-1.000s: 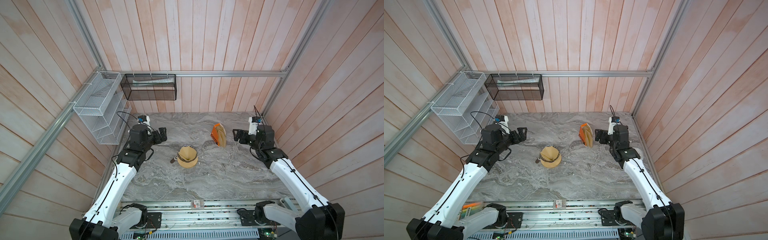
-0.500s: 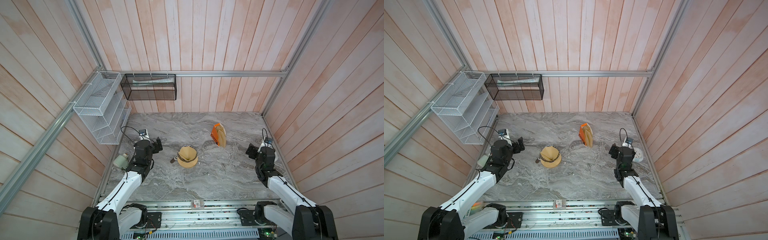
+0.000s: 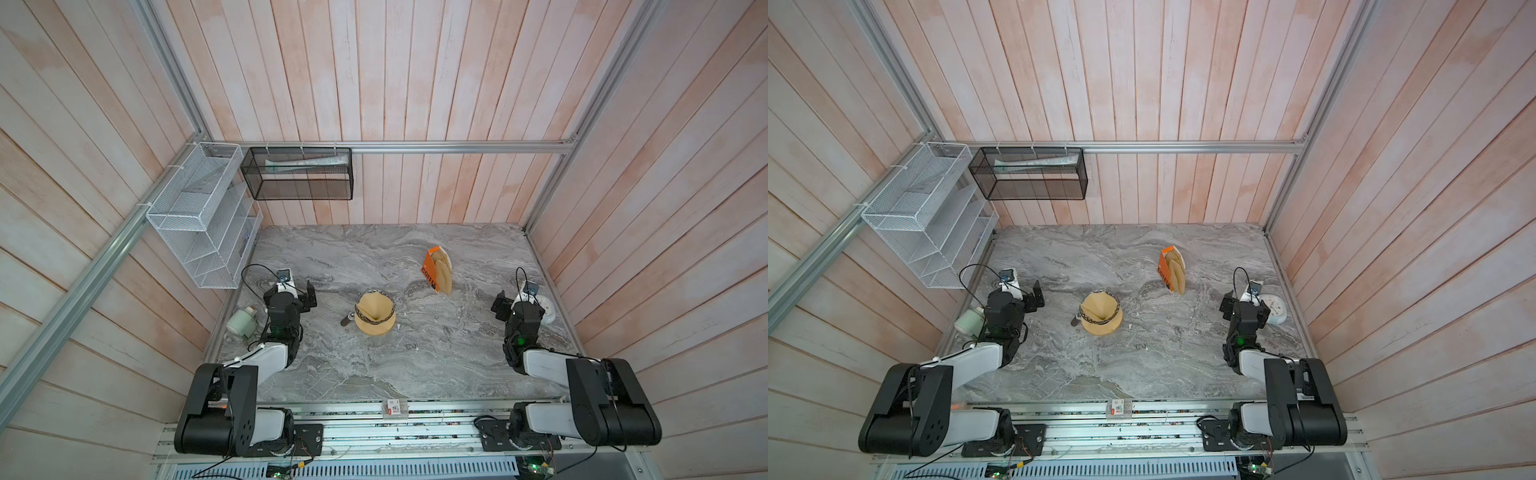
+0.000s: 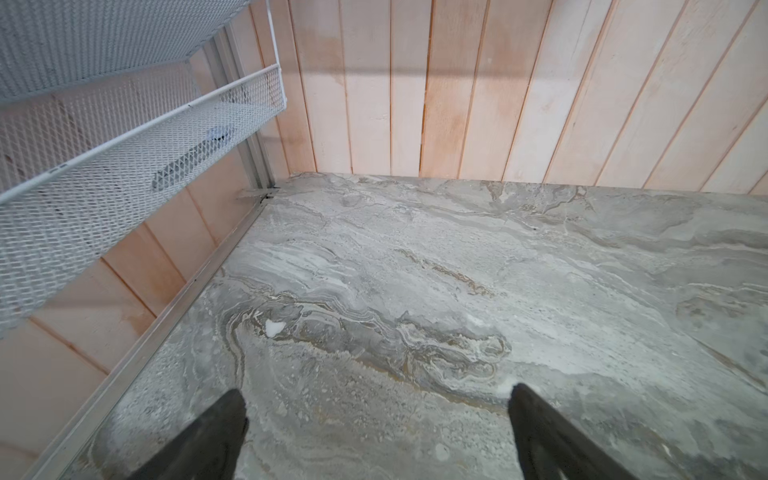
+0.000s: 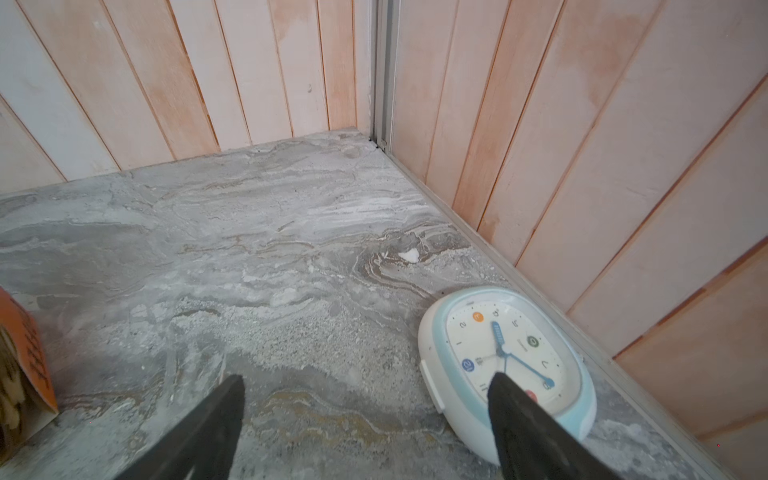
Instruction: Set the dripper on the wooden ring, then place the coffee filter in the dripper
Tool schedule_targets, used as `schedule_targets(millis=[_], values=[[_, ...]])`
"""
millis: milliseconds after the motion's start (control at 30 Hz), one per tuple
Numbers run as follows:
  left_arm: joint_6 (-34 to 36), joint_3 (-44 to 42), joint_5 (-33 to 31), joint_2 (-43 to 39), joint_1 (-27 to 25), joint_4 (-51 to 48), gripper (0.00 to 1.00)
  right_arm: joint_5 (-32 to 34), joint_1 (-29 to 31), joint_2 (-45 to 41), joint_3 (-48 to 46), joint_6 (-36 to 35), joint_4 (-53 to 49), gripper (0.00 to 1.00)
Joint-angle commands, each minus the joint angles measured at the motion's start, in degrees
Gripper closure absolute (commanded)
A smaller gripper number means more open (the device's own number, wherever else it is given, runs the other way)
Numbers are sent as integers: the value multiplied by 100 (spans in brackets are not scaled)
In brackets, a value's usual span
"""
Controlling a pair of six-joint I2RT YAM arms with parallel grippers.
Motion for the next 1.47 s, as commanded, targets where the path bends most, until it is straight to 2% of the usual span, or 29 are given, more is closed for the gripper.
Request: schedule_targets(millis=[0,133,233,333,433,567,667,1433], values=[[95,-250,834,398,211,1032,0,-37,-37,297,-110,-238,1184,7],[-41,-472,959,773,365,1784,0,-379,-37,813,-29,-398,1584,7],[-27,-522,1154,825,415,1872,0,-581,-80,744,58,-376,1274,3],[-8,-532,1201,851,415,1898,0,-1083,-237,810,-90,-366,1449,2],[-8,-625,1199,913,415,2118,0,-1028,-231,1122,-362,-393,2440,2],[-8,-609,1204,892,416,2054,0,-1077,-238,861,-144,-375,1601,2],[7,-633,1204,871,415,2075,0,-1036,-233,931,-213,-351,1868,2],[7,-624,1203,876,415,2068,0,-1065,-239,875,-172,-393,1693,2]])
